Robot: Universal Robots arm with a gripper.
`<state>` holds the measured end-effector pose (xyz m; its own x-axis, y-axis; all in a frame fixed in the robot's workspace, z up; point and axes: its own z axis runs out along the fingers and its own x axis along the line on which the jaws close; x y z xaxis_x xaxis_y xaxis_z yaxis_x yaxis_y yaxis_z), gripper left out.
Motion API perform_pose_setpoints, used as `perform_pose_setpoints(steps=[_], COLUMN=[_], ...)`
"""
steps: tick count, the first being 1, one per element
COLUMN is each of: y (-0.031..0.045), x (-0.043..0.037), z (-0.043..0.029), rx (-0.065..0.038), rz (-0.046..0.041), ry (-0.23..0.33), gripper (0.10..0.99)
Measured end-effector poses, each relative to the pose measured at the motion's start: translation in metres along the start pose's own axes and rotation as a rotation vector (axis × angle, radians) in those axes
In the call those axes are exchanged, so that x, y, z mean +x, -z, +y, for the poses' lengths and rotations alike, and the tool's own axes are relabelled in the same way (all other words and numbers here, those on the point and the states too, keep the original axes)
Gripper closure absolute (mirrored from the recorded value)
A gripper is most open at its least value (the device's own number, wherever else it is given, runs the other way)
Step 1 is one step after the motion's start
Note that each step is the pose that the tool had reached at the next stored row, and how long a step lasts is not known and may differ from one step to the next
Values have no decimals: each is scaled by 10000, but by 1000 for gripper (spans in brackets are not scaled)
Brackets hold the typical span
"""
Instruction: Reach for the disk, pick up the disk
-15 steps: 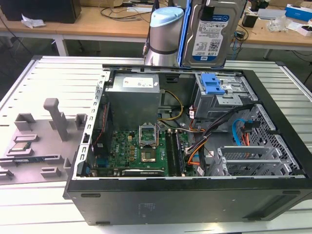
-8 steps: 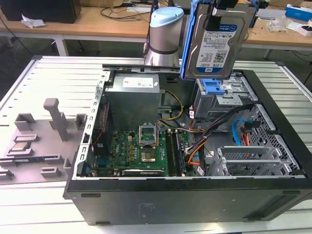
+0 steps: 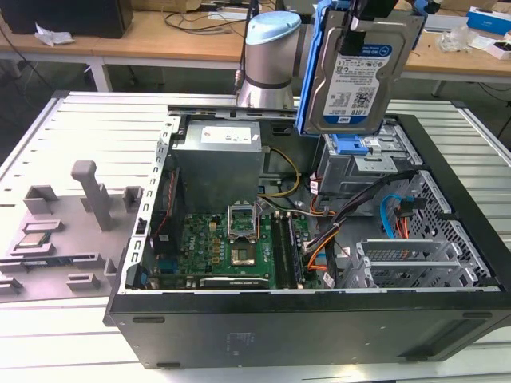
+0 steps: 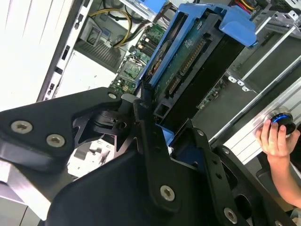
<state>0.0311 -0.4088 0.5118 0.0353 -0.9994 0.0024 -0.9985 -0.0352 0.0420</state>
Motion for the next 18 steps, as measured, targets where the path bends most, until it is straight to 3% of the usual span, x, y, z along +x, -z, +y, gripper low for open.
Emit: perform_pose_setpoints(steps=[7,10,18], y=[-2,-4,-6], x=[152,263,420], z=[6,9,15], rx=[1,1,1], rz=[-2,-1,-2], ry=[0,0,-1], gripper=[718,718,718])
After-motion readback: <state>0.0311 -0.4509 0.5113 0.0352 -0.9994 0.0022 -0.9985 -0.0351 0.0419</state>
